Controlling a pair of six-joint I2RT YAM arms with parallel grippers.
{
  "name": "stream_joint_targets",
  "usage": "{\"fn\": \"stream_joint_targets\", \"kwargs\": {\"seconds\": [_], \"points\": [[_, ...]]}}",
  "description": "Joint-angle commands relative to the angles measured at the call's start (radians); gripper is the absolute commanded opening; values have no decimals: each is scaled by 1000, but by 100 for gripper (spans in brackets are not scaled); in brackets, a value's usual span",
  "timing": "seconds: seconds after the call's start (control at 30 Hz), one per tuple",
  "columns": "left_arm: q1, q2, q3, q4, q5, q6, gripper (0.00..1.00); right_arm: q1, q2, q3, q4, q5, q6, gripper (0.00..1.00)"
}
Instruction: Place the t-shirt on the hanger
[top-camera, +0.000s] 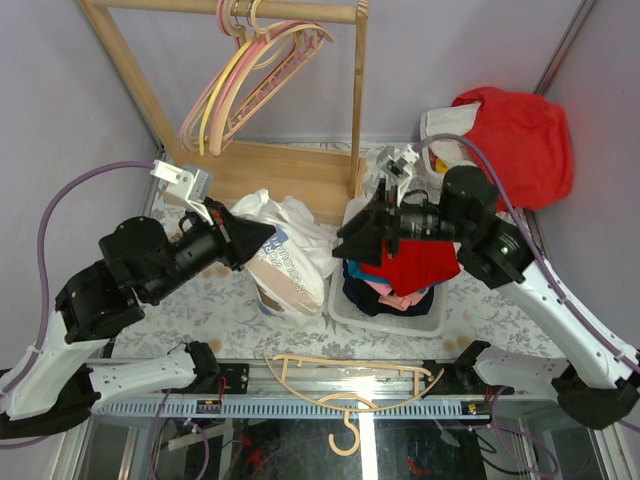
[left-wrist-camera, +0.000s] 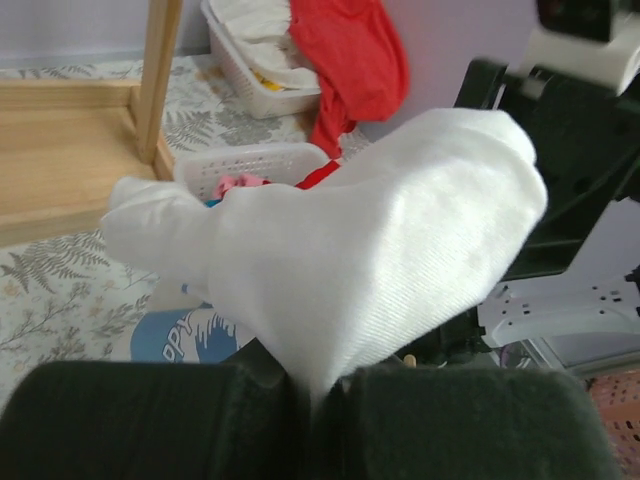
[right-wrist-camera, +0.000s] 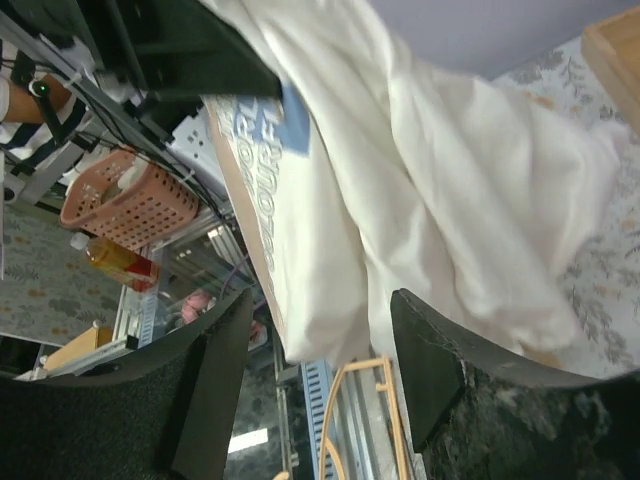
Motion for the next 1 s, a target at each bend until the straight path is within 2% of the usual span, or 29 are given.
{"fn": "stream_joint_targets", "kwargs": {"seconds": [0.0, 0.07, 0.2, 0.33, 0.5, 0.77, 0.97], "points": [[6, -4, 37, 42, 72, 27, 0, -9, -107, -124, -45, 2, -10, 64], [5, -2, 41, 55, 81, 26, 0, -9, -147, -199, -21, -38, 24, 64], [5, 5, 45, 77, 102, 30, 0, -9, -208, -355, 159, -147, 169, 68], [5, 9, 43, 101, 128, 29, 0, -9, -218, -417, 243, -130, 229, 78], [5, 11, 45, 113, 145, 28, 0, -10, -190, -461, 402, -113, 336, 80], [6, -10, 37, 124, 154, 26, 0, -46, -127, -477, 469, -81, 388, 81], [6, -18, 39, 124, 152, 29, 0, -69, -124, -477, 393, -66, 344, 81]]}}
